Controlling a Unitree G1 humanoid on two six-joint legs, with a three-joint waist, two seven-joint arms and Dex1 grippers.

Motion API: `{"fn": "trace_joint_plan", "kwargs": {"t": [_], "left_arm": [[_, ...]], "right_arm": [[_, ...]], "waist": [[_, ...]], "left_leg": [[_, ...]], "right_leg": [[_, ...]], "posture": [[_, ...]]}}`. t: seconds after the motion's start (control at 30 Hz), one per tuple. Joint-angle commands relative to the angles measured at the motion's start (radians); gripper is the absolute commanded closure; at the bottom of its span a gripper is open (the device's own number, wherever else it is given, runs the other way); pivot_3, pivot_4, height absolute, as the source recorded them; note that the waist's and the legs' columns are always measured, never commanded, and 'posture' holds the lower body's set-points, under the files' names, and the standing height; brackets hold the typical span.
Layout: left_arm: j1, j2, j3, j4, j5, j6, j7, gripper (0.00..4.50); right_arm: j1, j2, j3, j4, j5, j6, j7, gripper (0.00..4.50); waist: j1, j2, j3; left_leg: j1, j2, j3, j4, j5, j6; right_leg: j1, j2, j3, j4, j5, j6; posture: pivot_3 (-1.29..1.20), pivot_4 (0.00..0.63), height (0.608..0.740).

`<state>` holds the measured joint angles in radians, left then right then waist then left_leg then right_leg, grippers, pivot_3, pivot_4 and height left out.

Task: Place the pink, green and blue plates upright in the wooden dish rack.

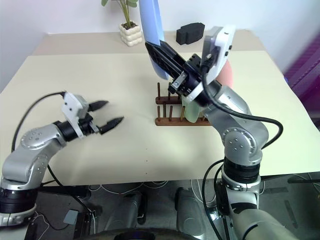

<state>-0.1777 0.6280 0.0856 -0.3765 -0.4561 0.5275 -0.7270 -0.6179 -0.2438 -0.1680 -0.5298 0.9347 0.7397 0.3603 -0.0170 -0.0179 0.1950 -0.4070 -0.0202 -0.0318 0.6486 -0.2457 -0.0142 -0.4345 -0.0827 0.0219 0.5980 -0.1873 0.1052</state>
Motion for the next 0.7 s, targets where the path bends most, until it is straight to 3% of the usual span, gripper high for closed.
{"fn": "trace_joint_plan", "kwargs": {"t": [0.03,0.23,0.7], "left_arm": [[-0.012,0.004,-0.024,-0.045,-0.005,-0.003,-0.015,0.08],[-0.025,-0.006,-0.036,-0.042,-0.009,-0.005,-0.017,0.08],[-0.010,-0.006,-0.053,-0.071,-0.026,0.005,-0.038,0.08]], "right_arm": [[0.008,0.006,-0.036,-0.062,0.196,0.054,-0.111,4.50],[0.032,-0.015,-0.049,-0.050,0.351,0.062,-0.273,4.50],[0.069,-0.059,-0.030,0.016,0.485,0.053,-0.471,4.50]], "waist": [[0.000,0.000,0.000],[0.001,0.000,0.000],[0.000,0.000,0.000]], "left_leg": [[0.000,0.000,0.000,0.000,0.000,0.000],[0.000,0.000,0.002,0.000,0.000,0.000],[-0.001,0.000,0.003,0.001,0.000,0.000]], "right_leg": [[0.000,0.000,0.000,0.000,0.000,0.000],[0.000,0.001,0.000,0.000,0.000,0.000],[0.000,0.001,0.000,-0.001,0.000,0.000]], "posture": [[0.00,0.150,0.736],[0.00,0.150,0.736],[0.00,0.150,0.736]]}}
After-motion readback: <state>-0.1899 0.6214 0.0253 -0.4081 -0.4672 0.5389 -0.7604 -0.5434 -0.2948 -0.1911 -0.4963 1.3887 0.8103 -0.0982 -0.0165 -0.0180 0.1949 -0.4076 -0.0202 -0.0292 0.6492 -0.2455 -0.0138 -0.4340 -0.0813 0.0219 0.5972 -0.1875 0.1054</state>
